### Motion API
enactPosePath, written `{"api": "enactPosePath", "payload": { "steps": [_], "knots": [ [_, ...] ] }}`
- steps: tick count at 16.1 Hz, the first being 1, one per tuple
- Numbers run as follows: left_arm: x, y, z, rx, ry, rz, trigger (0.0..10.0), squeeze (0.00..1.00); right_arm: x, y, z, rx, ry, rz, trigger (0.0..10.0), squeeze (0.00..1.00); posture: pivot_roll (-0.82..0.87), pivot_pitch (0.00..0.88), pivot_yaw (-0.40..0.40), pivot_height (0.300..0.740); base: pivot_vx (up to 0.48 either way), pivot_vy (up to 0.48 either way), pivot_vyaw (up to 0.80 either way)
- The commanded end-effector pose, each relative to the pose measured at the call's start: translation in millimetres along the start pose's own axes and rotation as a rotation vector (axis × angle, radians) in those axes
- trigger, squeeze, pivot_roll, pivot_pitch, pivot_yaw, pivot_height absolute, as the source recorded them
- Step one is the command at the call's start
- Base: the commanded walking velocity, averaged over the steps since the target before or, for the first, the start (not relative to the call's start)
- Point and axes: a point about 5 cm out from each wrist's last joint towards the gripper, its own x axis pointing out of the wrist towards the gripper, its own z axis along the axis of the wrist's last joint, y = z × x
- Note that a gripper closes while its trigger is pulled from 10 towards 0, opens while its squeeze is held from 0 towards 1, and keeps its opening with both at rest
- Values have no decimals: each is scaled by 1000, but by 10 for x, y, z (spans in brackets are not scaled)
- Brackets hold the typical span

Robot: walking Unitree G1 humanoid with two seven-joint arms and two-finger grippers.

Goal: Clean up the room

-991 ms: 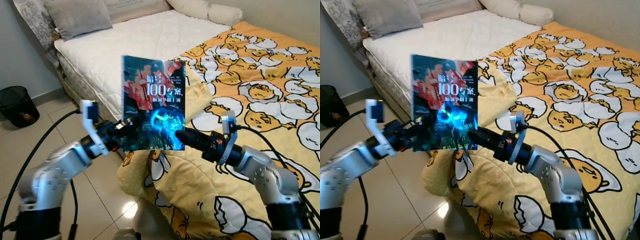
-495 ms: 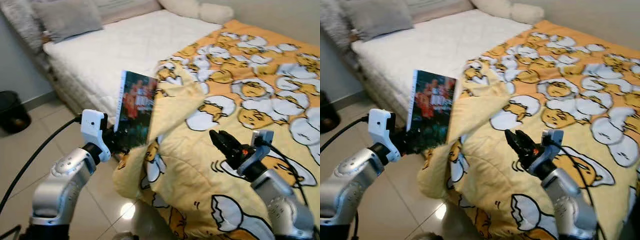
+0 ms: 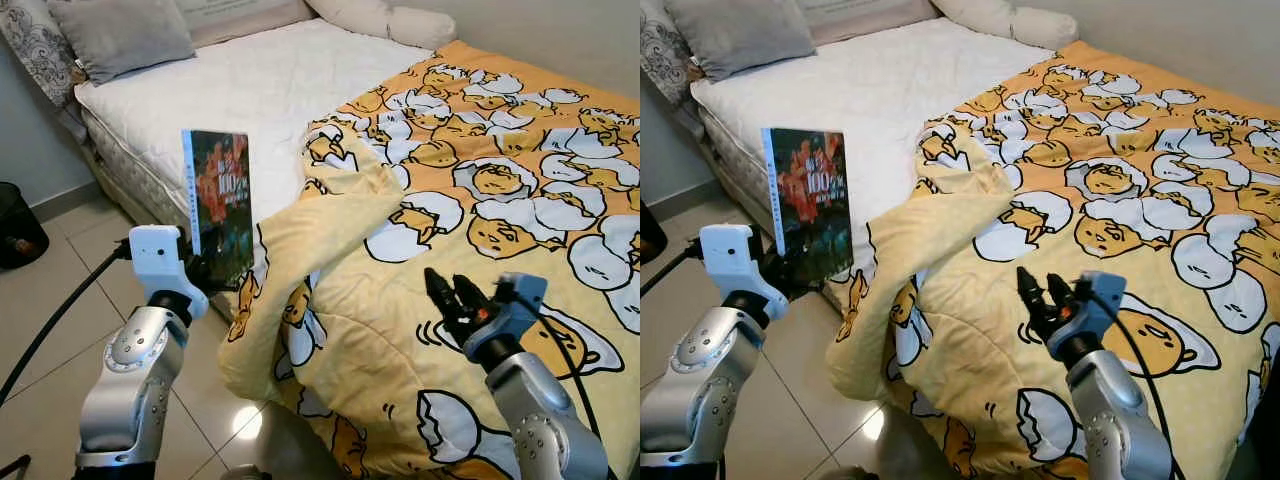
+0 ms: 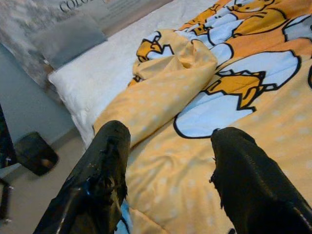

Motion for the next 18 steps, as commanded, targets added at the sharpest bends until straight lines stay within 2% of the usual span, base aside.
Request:
{"api": "enactPosePath", "payload": {
  "steps": [1, 2, 3, 5, 10, 11, 13, 15, 18],
  "knots": [
    [-13, -37, 55, 42, -8, -35, 10000, 0, 0, -27, 46, -29, -22, -46, 10000, 0, -77, 0, 19, 740, 0, 0, 0],
    [-34, -30, -4, 148, 22, -41, 10000, 0, 17, -65, 61, -7, -36, -87, 10000, 0, -75, 0, 16, 740, 0, 0, 0],
    [-36, -16, -40, 208, 50, -36, 10000, 0, 76, -47, 95, -39, -28, -92, 10000, 0, -70, 0, 8, 740, 0, 0, 0],
    [-49, 1, -57, 222, 57, -27, 10000, 0, 116, -42, 114, -48, -29, -107, 10000, 0, -71, 0, 3, 740, 0, 0, 0],
    [-86, 87, -48, 186, 49, 68, 10000, 0, 222, -24, 149, -50, -59, -148, 10000, 0, -28, 0, -39, 740, 0, 70, -800],
    [-97, 120, -15, 228, 44, 81, 10000, 0, 255, -22, 150, -54, -60, -158, 10000, 0, -14, 0, -51, 740, 0, 409, -800],
    [-134, 152, 5, 248, 41, 97, 10000, 0, 300, 4, 105, -61, -40, -146, 10000, 0, -14, 0, -57, 740, 0, 409, -800],
    [-93, 120, 24, 311, 40, 77, 10000, 0, 338, 5, 76, -66, -31, -149, 10000, 0, -9, 0, -52, 740, 0, 412, -800],
    [-84, 121, 29, 332, 46, 66, 10000, 0, 342, 7, 41, -58, -19, -162, 10000, 0, 12, 0, -60, 740, 0, 412, -800]
  ]
}}
